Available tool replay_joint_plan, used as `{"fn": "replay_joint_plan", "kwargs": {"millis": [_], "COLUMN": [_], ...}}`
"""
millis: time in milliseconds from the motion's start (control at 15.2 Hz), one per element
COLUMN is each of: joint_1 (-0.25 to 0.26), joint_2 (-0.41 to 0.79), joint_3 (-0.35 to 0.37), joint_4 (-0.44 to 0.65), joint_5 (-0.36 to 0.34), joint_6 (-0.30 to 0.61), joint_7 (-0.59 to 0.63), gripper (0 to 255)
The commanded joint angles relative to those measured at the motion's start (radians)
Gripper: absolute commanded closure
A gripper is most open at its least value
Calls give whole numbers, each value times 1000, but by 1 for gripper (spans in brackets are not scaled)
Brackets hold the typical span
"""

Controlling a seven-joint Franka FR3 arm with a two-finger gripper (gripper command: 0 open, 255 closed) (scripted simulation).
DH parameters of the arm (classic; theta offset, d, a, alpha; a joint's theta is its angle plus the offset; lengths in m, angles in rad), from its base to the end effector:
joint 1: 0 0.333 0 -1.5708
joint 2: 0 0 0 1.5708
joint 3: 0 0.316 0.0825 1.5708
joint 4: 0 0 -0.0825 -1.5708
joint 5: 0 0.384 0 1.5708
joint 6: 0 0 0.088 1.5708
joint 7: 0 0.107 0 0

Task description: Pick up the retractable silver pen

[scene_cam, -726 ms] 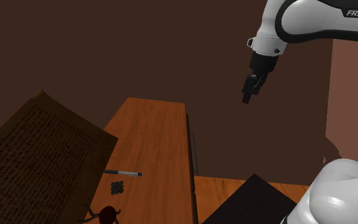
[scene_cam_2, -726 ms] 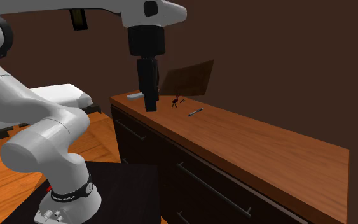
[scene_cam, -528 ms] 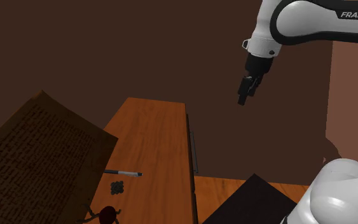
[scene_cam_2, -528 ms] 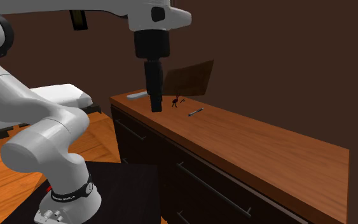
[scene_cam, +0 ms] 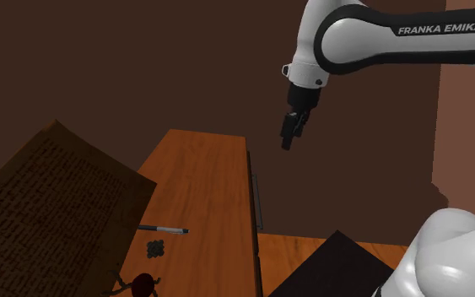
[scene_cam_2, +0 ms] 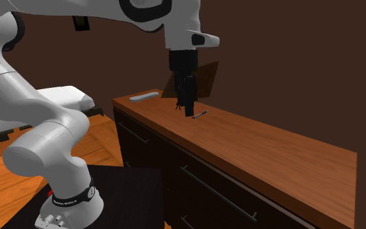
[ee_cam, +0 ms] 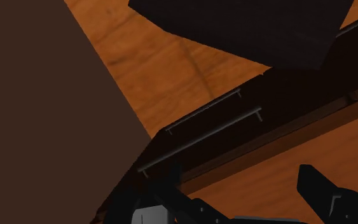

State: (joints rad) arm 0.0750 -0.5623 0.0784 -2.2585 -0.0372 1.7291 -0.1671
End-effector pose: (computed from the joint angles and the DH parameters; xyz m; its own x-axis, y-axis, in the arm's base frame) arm 0.3797 0.0607 0.5736 0.9506 0.3099 0.0176 0.3075 -0.9479 0.0827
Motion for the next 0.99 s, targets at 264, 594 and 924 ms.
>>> {"fn": "replay_joint_plan", "kwargs": {"millis": [264, 594, 924], "joint_1": [62, 108, 152], "joint_2": [138, 261, 387], "joint_3": [64, 117, 170], "joint_4": [43, 101, 174], "joint_5": [48, 74, 87], "joint_6": [82, 137, 182], "joint_7": [4, 5, 7], "gripper": [0, 0, 0]}}
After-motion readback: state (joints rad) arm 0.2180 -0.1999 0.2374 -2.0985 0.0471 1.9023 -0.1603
